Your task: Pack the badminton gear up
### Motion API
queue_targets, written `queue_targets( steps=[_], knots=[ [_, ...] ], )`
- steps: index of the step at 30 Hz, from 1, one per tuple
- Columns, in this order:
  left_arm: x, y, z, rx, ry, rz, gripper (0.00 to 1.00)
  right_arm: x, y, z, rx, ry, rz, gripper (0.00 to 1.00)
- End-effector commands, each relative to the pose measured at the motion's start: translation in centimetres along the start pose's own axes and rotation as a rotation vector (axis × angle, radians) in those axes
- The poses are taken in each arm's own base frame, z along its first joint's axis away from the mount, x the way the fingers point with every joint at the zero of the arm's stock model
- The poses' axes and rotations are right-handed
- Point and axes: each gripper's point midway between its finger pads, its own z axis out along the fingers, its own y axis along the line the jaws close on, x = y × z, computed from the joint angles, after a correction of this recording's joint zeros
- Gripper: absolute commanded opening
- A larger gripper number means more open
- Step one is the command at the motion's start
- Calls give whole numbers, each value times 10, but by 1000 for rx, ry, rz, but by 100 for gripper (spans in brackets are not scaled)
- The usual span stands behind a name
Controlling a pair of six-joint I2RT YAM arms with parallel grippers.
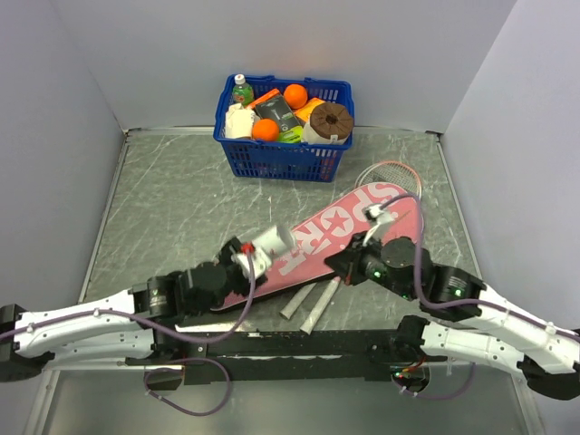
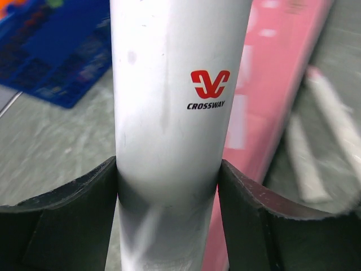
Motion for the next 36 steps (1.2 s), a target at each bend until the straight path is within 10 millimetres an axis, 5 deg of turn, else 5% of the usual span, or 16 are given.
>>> queue_targets(
  steps=[1,3,10,17,21,24,29,32,36],
  knots=[
    [-35,73,11,-233,-49,-107,1,-20,-51,-29,242,-107,-22,0],
    [-33,89,22,-263,-41,-113,1,-20,-56,-34,256,-117,-23,0],
    [6,207,38,-555,125,-54,1,0,-53,-25,215,-43,-43,1],
    [84,308,33,-806,328,-74,5,15,-46,-9,162,13,-90,4],
    [122,362,26,-920,378,-186,17,28,-33,4,93,65,-88,7],
    [155,383,32,-946,473,-216,26,40,-21,16,36,116,-69,12],
    [225,386,49,-889,649,-268,34,52,-10,25,-20,172,-56,18],
    [262,390,42,-887,714,-365,36,53,-10,24,-23,177,-66,19],
    [285,391,43,-863,731,-413,76,55,-18,26,8,173,-79,22]
  ],
)
